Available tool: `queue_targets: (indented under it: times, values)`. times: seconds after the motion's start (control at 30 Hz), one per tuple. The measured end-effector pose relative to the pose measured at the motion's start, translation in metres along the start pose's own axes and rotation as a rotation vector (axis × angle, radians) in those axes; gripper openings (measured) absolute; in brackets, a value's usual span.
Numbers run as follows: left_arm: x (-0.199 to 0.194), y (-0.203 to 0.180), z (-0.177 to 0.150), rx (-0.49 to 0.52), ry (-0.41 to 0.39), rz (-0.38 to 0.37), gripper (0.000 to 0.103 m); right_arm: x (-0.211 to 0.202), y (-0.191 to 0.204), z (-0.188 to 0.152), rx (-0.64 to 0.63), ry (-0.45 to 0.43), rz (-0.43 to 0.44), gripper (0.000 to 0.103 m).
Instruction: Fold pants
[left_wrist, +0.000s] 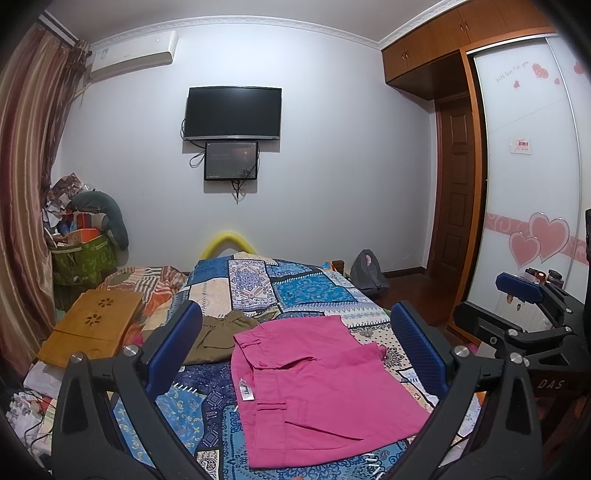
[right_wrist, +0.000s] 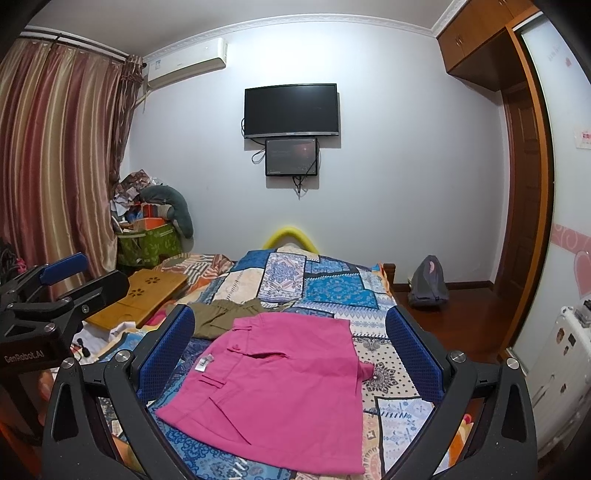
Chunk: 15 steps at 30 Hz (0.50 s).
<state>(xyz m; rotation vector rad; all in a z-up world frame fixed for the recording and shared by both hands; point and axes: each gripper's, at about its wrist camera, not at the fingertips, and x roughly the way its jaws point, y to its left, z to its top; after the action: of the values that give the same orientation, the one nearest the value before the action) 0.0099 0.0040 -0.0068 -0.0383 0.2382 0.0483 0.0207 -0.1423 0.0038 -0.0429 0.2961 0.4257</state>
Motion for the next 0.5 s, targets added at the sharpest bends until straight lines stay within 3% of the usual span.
queue_targets:
  times: [0.5]
  values:
    - [0.012,0.001,-0.005,-0.003,0.017,0.02,0.103,0.01,-0.005,-0.002,0.018,0.024,-0.009,0.103]
